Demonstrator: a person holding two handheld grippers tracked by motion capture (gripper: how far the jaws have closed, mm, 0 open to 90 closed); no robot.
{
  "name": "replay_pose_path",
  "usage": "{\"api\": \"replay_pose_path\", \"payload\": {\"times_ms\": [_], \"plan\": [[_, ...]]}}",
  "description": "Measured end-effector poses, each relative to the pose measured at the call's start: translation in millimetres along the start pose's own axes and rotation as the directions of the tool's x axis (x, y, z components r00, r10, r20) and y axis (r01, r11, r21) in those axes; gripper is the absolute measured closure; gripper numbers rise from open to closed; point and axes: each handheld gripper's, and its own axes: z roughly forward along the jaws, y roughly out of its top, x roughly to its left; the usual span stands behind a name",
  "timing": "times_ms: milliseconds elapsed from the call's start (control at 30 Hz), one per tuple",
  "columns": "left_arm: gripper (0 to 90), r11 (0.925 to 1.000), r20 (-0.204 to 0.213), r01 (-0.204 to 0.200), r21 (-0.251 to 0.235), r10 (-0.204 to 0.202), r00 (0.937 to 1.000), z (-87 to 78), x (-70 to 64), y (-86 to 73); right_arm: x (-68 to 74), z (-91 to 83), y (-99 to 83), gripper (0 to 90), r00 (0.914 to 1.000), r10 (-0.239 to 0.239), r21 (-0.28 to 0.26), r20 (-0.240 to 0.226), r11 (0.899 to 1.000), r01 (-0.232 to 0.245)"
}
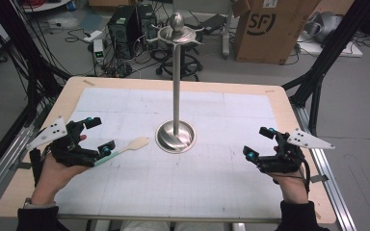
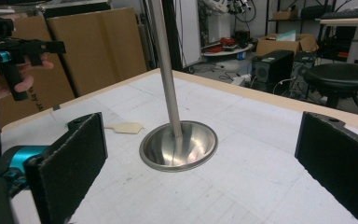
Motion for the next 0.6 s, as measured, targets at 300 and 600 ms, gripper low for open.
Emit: {"api": "replay_pose_path", "payload": {"times_ms": [300, 600], "plan": [[15.5, 0.9999, -0.036, -0.017, 0.002, 0.017, 0.9992, 2.1, 0.1, -2.7, -1.4, -1.1, -0.5, 1.1, 1.0, 0.001, -0.001, 0.0, 1.0, -0.001], [85.8, 0.9891, -0.107, -0.119, 0.087, 0.128, 0.986, -0.9, -5.2, -8.2, -3.0, -0.2, -1.6, 1.1, 1.0, 0.005, 0.003, -0.002, 1.0, -0.005]]}}
